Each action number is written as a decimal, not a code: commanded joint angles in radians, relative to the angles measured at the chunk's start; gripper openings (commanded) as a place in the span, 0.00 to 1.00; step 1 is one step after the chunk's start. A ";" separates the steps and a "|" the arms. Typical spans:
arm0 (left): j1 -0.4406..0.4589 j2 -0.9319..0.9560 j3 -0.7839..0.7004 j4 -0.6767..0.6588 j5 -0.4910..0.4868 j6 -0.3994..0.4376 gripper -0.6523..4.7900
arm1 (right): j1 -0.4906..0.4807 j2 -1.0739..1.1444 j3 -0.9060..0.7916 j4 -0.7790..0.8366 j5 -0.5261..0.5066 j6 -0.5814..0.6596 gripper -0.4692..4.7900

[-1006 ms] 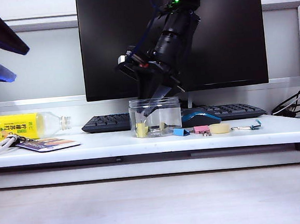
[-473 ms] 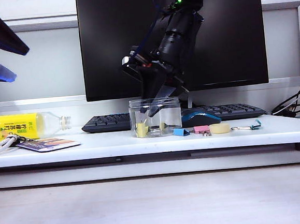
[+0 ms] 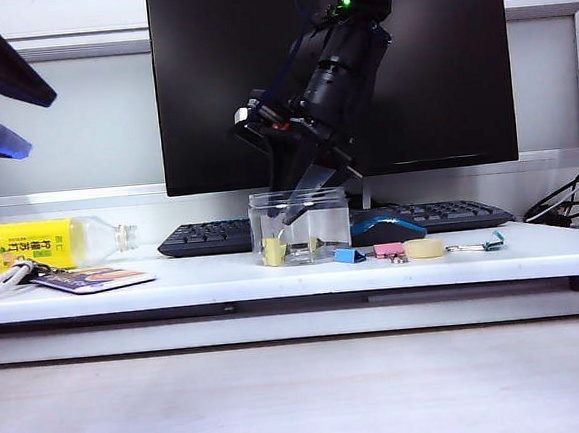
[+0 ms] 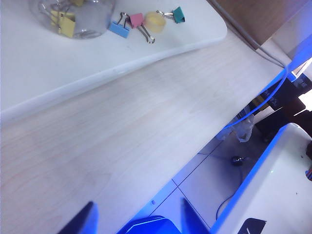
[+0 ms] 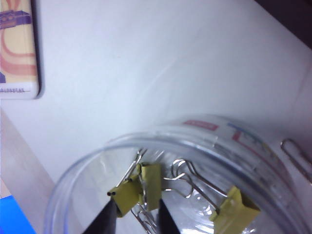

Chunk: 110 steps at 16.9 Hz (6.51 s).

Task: Take the clips out of the round transparent plastic box and place them on the table.

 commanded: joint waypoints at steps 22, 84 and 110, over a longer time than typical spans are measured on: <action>0.000 -0.001 0.006 0.010 0.004 0.009 0.54 | 0.002 0.027 0.004 0.023 -0.002 0.002 0.08; 0.000 -0.001 0.005 -0.029 0.004 0.026 0.54 | -0.168 -0.422 -0.441 0.219 0.048 -0.102 0.08; 0.000 -0.001 0.005 -0.032 0.001 0.027 0.54 | -0.193 -0.311 -0.441 0.222 0.046 -0.125 0.24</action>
